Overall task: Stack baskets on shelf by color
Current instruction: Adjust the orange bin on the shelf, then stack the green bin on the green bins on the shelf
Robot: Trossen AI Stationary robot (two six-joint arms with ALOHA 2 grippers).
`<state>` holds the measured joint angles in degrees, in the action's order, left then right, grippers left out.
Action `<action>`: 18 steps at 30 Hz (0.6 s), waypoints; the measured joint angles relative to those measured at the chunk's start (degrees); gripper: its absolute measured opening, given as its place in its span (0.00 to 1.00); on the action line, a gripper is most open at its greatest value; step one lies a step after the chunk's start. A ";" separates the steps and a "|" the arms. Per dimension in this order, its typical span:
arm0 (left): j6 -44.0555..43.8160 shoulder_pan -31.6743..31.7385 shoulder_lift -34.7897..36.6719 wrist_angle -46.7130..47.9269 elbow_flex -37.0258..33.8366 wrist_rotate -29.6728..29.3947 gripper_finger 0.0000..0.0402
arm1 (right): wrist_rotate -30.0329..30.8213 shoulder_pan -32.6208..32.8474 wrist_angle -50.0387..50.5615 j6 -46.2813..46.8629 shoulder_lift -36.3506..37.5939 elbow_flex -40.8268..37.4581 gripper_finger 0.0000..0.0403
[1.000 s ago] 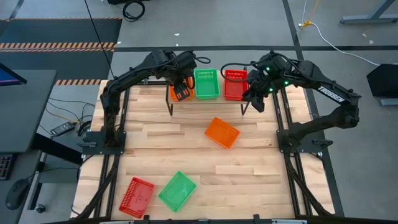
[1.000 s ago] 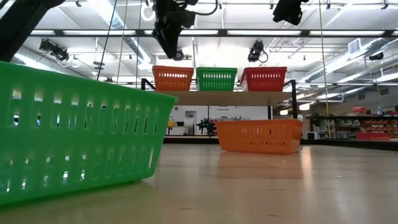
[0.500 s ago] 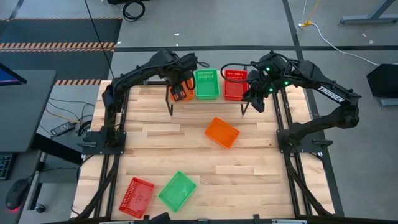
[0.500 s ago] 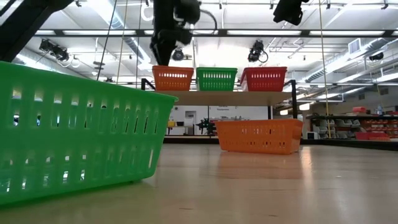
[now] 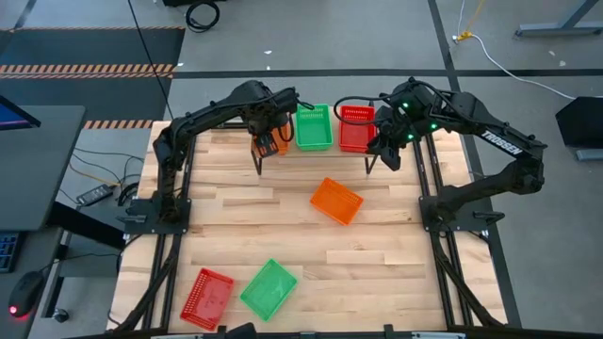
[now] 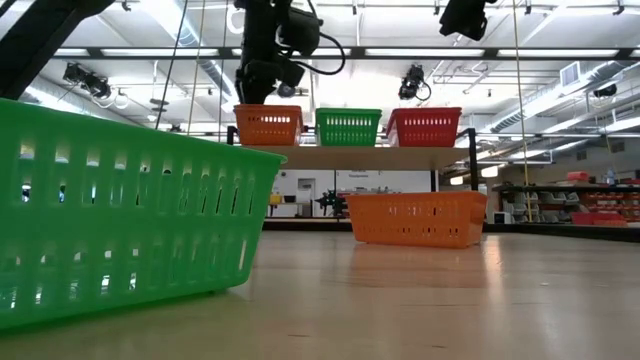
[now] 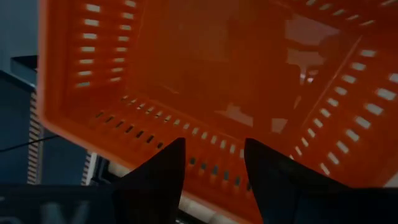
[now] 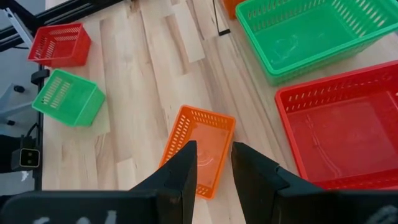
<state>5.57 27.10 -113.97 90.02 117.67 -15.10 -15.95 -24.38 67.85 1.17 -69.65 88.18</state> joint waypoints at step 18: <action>5.74 1.11 0.50 -0.99 5.11 -2.91 0.43 | -3.01 6.48 -0.92 0.77 -0.14 0.00 0.27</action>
<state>11.31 28.21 -113.47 89.03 122.79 -18.01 -18.96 -17.91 66.93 1.94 -69.79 88.18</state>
